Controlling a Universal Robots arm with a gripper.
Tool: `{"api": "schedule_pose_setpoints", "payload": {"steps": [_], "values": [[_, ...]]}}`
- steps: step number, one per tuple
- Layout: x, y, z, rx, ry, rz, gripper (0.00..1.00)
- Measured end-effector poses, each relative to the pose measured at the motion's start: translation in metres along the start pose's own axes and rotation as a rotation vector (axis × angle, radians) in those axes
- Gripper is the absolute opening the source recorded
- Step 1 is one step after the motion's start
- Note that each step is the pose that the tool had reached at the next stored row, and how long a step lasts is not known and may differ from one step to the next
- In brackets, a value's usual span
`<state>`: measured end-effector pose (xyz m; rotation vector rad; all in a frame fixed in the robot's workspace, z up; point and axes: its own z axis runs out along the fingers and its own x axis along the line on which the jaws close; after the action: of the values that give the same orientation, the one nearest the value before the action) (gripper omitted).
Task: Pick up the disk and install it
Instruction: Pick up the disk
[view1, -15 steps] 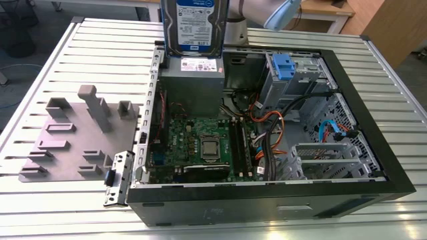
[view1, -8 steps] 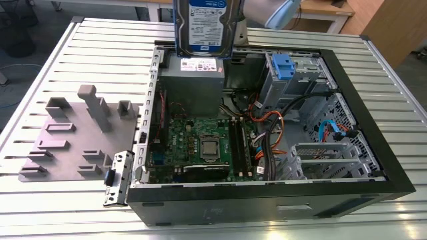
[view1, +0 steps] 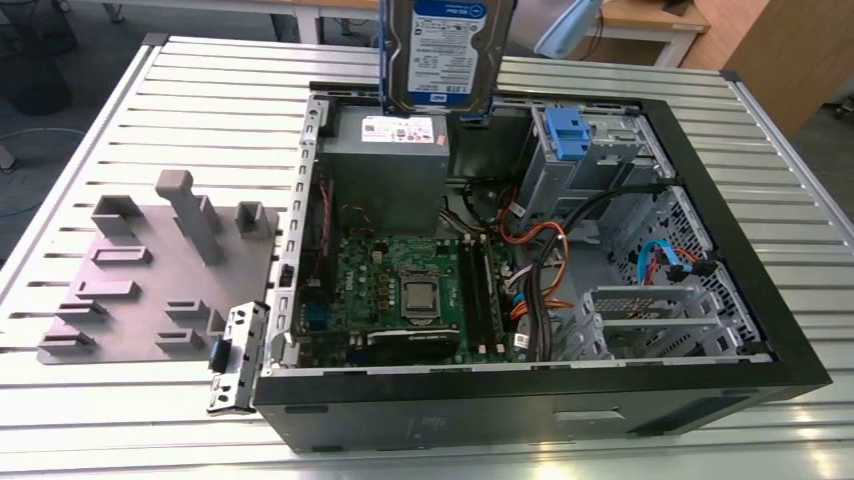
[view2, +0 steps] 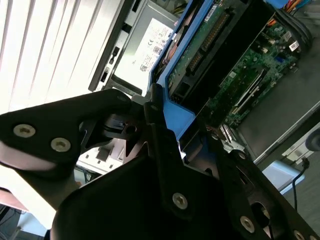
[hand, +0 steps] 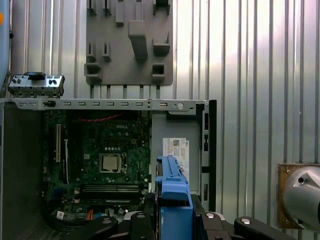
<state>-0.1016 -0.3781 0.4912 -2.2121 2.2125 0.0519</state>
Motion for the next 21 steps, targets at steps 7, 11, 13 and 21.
{"api": "schedule_pose_setpoints", "payload": {"steps": [7,11,13,21], "values": [[0.0,-0.0222,-0.0003,0.0,0.0,0.0,0.36],[0.0001,-0.029,-0.0005,-0.0001,0.0001,0.0,0.36],[0.0,-0.0291,-0.0004,0.0,0.0,0.0,0.36],[0.0006,-0.0294,-0.0004,-0.0001,0.0001,0.0,0.36]]}}
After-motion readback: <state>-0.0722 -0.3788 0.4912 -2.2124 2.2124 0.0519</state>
